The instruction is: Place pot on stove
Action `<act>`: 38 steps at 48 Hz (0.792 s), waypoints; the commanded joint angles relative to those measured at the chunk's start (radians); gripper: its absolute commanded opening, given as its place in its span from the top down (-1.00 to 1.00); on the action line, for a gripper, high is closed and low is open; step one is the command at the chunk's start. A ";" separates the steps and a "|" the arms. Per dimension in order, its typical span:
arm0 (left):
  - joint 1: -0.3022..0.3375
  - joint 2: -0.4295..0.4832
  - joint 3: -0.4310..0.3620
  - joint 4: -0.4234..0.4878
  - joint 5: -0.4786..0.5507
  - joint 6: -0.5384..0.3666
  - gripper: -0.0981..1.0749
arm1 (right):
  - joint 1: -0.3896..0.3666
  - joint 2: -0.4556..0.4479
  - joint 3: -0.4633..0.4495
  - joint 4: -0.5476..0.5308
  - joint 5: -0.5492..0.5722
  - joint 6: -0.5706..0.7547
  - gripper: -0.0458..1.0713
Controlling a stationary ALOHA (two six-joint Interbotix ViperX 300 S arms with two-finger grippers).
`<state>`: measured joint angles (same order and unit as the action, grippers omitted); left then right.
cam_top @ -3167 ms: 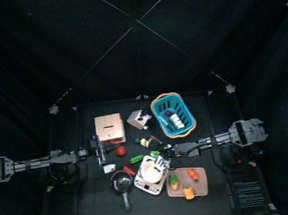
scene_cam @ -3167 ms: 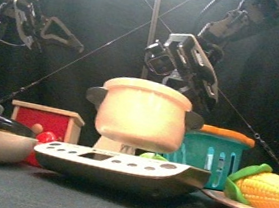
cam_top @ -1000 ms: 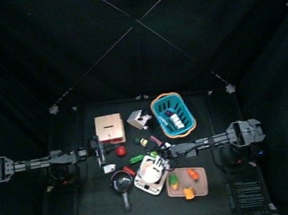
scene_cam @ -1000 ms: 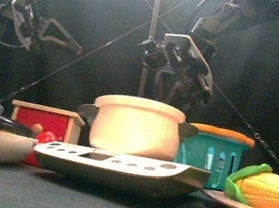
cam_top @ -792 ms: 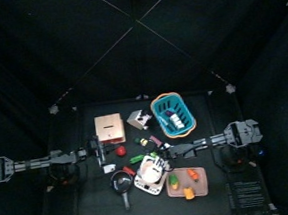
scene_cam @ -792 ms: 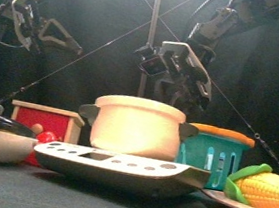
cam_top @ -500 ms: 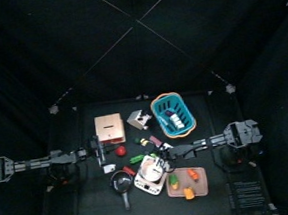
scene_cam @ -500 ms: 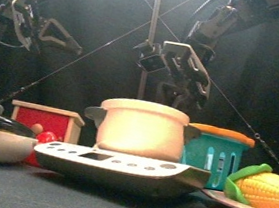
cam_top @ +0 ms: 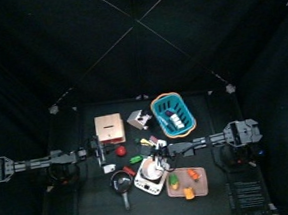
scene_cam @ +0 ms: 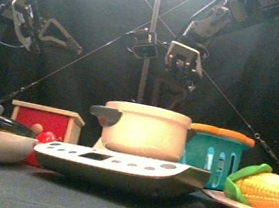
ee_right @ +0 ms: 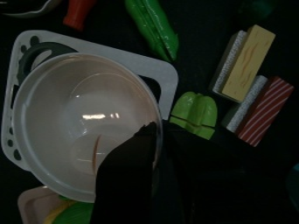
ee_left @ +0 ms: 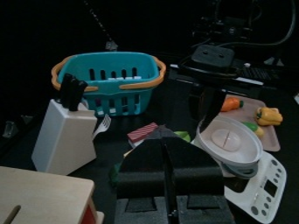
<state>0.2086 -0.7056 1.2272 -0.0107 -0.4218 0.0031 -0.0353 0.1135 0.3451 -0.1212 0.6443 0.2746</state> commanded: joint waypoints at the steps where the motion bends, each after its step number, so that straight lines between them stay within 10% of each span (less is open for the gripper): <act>1: 0.005 0.002 -0.011 0.002 -0.005 0.002 0.81 | -0.018 -0.041 -0.029 0.041 -0.021 -0.061 -0.11; 38: 0.005 0.002 -0.009 0.002 -0.006 0.002 0.81 | -0.043 -0.005 -0.029 0.207 -0.095 -0.339 -0.16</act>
<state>0.2102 -0.7041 1.2287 -0.0092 -0.4234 0.0046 -0.0798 0.1227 0.3421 0.0752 0.5614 -0.0460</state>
